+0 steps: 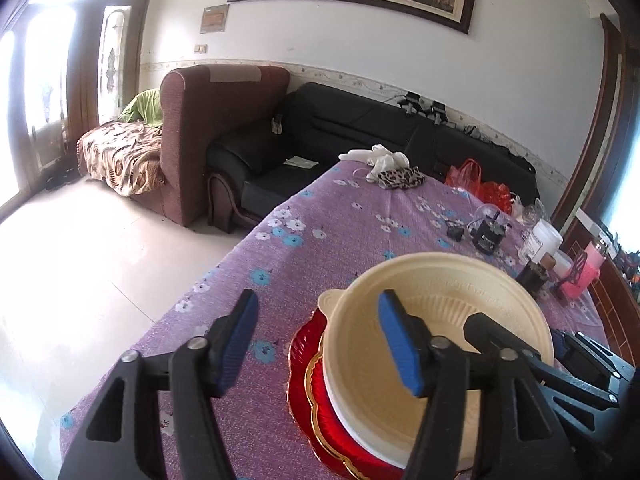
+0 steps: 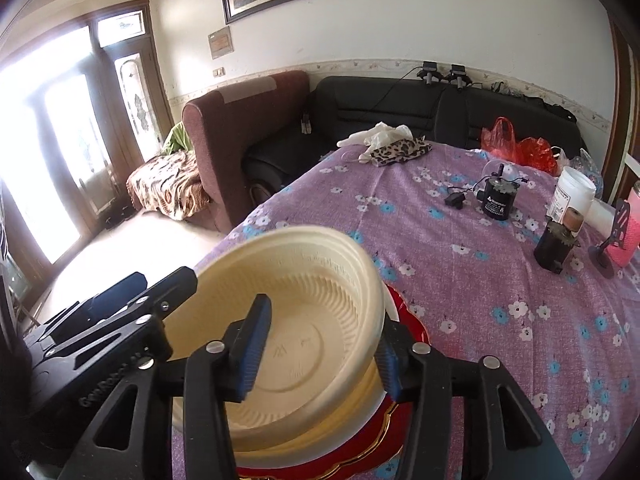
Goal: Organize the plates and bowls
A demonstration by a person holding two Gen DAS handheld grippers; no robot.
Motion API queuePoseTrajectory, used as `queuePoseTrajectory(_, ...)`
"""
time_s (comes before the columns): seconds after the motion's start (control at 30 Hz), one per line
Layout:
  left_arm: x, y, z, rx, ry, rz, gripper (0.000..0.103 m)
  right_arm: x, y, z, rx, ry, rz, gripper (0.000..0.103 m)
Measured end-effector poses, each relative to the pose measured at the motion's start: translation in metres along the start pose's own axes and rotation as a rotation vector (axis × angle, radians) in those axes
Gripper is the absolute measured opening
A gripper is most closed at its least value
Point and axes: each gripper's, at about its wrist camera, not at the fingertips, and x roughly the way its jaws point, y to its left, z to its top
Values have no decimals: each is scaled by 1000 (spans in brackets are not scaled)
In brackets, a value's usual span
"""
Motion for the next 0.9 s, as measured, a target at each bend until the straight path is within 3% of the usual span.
queuePoseTrajectory(0.3,-13,0,0,2,-23,14,74,-12,-3,-2,13,-15,4,57)
queuePoseTrajectory(0.53,-28,-1,-3,-10,-45,28,85,-34,-5,-7,24,-55,-7,69)
queuePoseTrajectory(0.9,-65,-20,-11,24,-125,68,90,-72,-19,-26,39,-101,-18,79)
